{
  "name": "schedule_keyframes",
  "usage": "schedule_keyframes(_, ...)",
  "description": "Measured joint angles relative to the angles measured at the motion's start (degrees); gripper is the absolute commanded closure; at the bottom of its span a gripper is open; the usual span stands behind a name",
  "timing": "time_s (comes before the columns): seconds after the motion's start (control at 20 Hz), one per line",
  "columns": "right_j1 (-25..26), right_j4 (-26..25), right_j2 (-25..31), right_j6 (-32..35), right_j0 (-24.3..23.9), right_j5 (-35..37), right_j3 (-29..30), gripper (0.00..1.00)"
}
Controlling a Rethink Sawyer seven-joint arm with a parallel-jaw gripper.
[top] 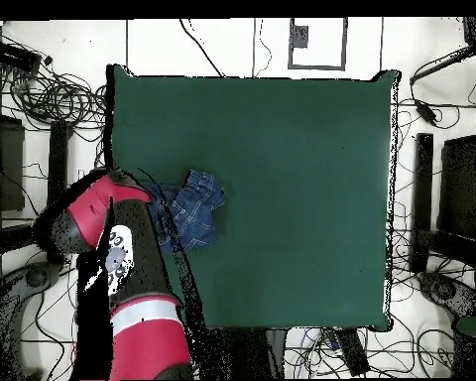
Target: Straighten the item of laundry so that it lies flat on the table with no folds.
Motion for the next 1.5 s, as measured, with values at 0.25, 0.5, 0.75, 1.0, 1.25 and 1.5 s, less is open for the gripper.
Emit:
schedule_keyframes(0.25,3.50,0.01,-1.29,0.00,1.19,-0.95,-0.22,0.00)
schedule_keyframes(0.5,7.02,0.02,-2.54,0.00,2.02,-4.59,-0.77,0.00)
schedule_keyframes(0.75,8.01,0.25,-4.04,0.00,3.63,-6.01,-1.49,0.00)
schedule_keyframes(1.0,8.44,0.85,-5.71,0.00,5.40,-6.03,-2.20,0.00)
schedule_keyframes(1.25,8.42,2.50,-6.10,0.00,5.25,-6.06,-2.25,0.00)
schedule_keyframes(1.5,7.63,5.32,-6.15,0.01,4.23,-5.79,-2.24,0.00)
